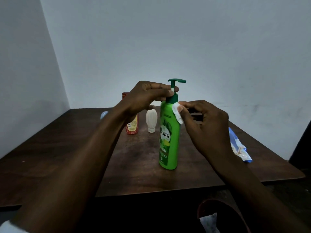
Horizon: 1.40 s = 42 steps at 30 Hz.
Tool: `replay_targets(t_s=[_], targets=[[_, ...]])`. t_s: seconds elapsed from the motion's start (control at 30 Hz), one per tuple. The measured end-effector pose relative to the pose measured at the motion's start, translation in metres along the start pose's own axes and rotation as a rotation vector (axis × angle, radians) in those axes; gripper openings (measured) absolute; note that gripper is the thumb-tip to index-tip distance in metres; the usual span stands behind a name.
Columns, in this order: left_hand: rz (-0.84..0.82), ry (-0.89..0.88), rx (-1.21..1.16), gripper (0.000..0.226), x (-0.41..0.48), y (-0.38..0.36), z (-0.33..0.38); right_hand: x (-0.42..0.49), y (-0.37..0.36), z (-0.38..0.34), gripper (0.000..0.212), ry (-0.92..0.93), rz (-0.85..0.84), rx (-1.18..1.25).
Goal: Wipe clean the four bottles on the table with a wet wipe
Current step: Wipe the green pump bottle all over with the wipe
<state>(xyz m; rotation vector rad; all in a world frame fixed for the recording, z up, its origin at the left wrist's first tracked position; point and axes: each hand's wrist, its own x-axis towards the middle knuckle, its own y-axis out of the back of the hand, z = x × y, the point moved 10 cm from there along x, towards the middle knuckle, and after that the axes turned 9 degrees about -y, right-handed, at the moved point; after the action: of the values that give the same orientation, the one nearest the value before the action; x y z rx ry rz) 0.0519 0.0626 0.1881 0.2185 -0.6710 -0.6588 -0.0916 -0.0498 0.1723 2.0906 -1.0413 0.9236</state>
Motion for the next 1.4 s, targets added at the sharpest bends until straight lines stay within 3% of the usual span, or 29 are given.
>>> replay_targets(t_s=[0.47, 0.7, 0.9, 1.13, 1.4], targets=[[-0.010, 0.016, 0.055, 0.019, 0.001, 0.014, 0.006, -0.014, -0.016, -0.035, 0.020, 0.309, 0.021, -0.149], [0.025, -0.008, 0.086, 0.017, 0.001, 0.013, 0.013, -0.019, -0.044, -0.049, 0.020, 0.477, -0.088, -0.224], [0.031, -0.035, 0.078, 0.018, 0.003, 0.012, 0.017, -0.014, -0.061, -0.058, 0.022, 0.528, -0.075, -0.320], [0.037, -0.037, 0.105, 0.021, 0.003, 0.012, 0.018, -0.017, -0.068, -0.056, 0.028, 0.469, -0.083, -0.329], [0.050, 0.015, 0.121, 0.018, 0.002, 0.012, 0.013, -0.022, -0.014, -0.014, 0.022, 0.278, 0.033, 0.029]])
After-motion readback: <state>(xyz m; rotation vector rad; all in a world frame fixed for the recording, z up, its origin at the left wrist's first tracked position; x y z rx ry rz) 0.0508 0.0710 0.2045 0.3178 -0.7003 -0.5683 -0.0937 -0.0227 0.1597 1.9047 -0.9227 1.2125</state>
